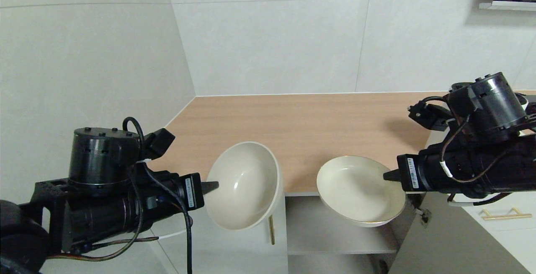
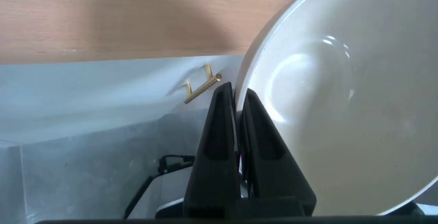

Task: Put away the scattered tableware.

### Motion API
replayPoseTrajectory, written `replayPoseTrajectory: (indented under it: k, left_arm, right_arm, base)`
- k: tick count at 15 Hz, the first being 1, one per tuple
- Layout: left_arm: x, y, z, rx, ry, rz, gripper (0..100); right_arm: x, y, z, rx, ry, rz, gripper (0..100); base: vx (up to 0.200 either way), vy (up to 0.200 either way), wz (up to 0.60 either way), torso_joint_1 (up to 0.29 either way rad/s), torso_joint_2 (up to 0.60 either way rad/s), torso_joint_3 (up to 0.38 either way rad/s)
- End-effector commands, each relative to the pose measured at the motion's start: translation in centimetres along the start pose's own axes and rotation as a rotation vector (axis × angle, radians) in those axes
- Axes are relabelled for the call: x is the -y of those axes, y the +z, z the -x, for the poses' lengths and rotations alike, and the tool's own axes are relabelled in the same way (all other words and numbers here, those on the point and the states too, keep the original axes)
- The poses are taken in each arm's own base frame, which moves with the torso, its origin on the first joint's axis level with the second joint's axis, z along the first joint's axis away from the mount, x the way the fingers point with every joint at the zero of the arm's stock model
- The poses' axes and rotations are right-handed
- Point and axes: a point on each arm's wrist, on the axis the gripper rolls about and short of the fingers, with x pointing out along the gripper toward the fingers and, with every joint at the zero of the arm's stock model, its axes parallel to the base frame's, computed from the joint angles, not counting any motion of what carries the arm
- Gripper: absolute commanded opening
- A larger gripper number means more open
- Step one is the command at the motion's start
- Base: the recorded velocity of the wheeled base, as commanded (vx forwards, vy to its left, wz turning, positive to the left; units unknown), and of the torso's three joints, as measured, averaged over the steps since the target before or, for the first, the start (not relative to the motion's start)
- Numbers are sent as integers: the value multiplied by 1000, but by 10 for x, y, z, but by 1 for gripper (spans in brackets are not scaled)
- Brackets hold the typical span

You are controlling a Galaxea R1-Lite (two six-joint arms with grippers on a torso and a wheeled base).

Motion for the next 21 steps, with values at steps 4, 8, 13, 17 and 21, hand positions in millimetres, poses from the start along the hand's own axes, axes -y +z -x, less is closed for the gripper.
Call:
replayPoseTrajectory:
  k: [4,8,13,17,21]
  left_arm:
    - [2,-2,0,-8,-8,-6,0]
    - [2,-3,-1,-14,-8,-7,0]
    - [1,-5,-1,-19,-5,-31,0]
    - [1,-7,1,-22,-7,-35,0]
    - [-1,-16,-5,-65,6,-94,0]
  right_arm:
    - [2,-4,2,-2,0,23,0]
    - [2,-5,-2,-14,-8,28,0]
    - [2,-5,-5,-22,-15,29,0]
    - [2,-6,-6,-27,-14,32,0]
    - [6,-17,-18,-87,-35,104,0]
  base:
    - [0,0,0,0,0,0]
    - [-100,0,0,2,0,-1]
    - [0,0,0,0,0,0]
    - [0,0,0,0,0,0]
    - [0,0,0,0,0,0]
